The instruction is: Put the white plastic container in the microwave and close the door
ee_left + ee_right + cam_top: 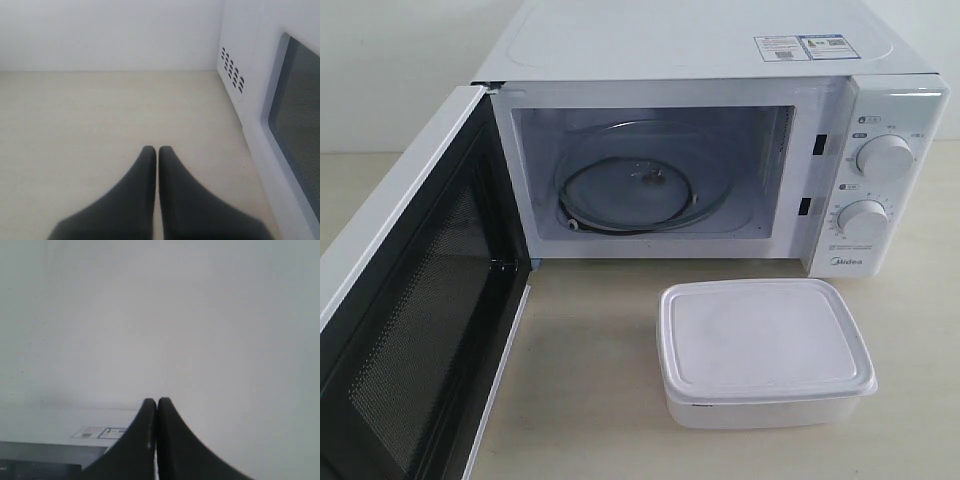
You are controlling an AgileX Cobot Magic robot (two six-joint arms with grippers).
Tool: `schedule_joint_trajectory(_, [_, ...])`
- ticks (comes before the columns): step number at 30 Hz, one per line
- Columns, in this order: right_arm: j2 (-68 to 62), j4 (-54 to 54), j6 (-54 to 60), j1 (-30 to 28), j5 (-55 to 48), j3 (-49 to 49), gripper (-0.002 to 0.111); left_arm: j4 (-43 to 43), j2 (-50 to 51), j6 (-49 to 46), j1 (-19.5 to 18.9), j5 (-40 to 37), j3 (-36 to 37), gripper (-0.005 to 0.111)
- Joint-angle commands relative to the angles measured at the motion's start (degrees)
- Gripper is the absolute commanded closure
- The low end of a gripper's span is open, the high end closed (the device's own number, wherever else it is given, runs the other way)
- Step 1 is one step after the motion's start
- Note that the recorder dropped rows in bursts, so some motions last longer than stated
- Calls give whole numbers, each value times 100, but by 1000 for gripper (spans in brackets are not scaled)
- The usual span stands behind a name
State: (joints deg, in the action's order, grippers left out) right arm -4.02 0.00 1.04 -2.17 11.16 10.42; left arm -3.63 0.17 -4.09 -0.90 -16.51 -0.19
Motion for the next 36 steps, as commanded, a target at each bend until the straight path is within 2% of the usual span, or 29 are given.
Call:
schedule_joint_trajectory(1, [-831, 32, 64, -11, -678, 412, 109, -15, -17, -26, -15, -3, 19, 102])
schedule_joint_trajectory(8, [-1629, 86, -6, -11, -646, 456, 109, -15, -17, -26, -15, -3, 19, 102])
schedule_joint_trajectory(24, [-1653, 86, -545, -11, -532, 456, 109, -15, -17, -26, -15, -3, 19, 102])
schedule_joint_trajectory(36, [-1668, 71, -367, -11, 159, 456, 109, -15, -17, -26, -15, -3, 19, 102])
